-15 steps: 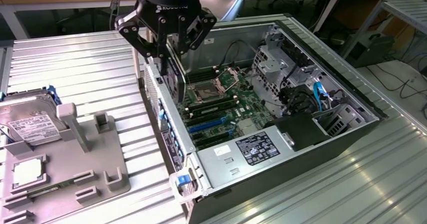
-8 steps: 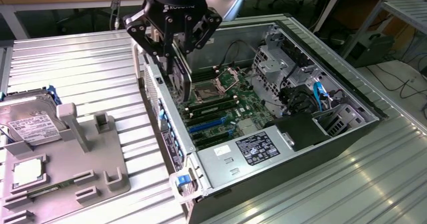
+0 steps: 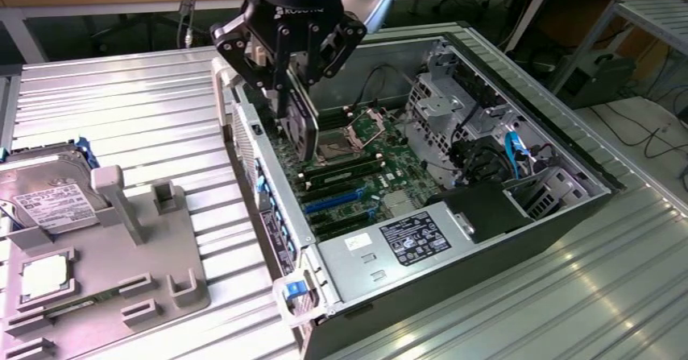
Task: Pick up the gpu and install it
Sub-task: 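Pick up the gpu and move the gpu toward the slot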
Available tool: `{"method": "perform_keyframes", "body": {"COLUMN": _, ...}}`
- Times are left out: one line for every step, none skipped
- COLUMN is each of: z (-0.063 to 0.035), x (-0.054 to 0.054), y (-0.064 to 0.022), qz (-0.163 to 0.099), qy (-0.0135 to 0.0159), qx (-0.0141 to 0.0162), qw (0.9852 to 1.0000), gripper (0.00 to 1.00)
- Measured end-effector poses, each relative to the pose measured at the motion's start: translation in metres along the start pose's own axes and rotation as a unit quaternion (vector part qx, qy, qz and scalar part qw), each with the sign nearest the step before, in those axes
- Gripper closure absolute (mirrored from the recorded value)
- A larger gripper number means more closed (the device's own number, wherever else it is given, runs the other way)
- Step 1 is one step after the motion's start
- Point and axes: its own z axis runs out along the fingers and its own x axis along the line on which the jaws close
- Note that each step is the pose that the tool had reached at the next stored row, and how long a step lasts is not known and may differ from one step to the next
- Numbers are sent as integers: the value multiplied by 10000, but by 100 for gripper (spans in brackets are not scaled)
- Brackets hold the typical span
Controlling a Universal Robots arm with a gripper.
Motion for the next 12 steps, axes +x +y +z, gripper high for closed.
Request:
{"method": "perform_keyframes", "body": {"z": 0, "x": -13, "y": 0, "qz": 0, "qy": 0, "qx": 0, "qw": 10000, "gripper": 72}}
{"method": "perform_keyframes", "body": {"z": 1, "x": -27, "y": 0, "qz": 0, "qy": 0, "qx": 0, "qw": 10000, "gripper": 72}}
{"method": "perform_keyframes", "body": {"z": 1, "x": -48, "y": -1, "qz": 0, "qy": 0, "qx": 0, "qw": 10000, "gripper": 72}}
{"method": "perform_keyframes", "body": {"z": 1, "x": -77, "y": -1, "qz": 0, "qy": 0, "qx": 1, "qw": 10000, "gripper": 72}}
{"method": "perform_keyframes", "body": {"z": 2, "x": -97, "y": -1, "qz": 0, "qy": 0, "qx": 0, "qw": 10000, "gripper": 72}}
{"method": "perform_keyframes", "body": {"z": 3, "x": -118, "y": -2, "qz": 0, "qy": 0, "qx": 0, "qw": 10000, "gripper": 72}}
{"method": "perform_keyframes", "body": {"z": 4, "x": -141, "y": -2, "qz": 0, "qy": 0, "qx": 1, "qw": 10000, "gripper": 72}}
{"method": "perform_keyframes", "body": {"z": 4, "x": -156, "y": -2, "qz": 0, "qy": 0, "qx": 1, "qw": 10000, "gripper": 72}}
{"method": "perform_keyframes", "body": {"z": 5, "x": -168, "y": -2, "qz": 0, "qy": 0, "qx": 1, "qw": 10000, "gripper": 72}}
{"method": "perform_keyframes", "body": {"z": 6, "x": -187, "y": -3, "qz": 0, "qy": 0, "qx": 1, "qw": 10000, "gripper": 72}}
{"method": "perform_keyframes", "body": {"z": 6, "x": -203, "y": -3, "qz": 0, "qy": 0, "qx": 1, "qw": 10000, "gripper": 72}}
{"method": "perform_keyframes", "body": {"z": 7, "x": -217, "y": -3, "qz": 0, "qy": 0, "qx": 2, "qw": 10000, "gripper": 72}}
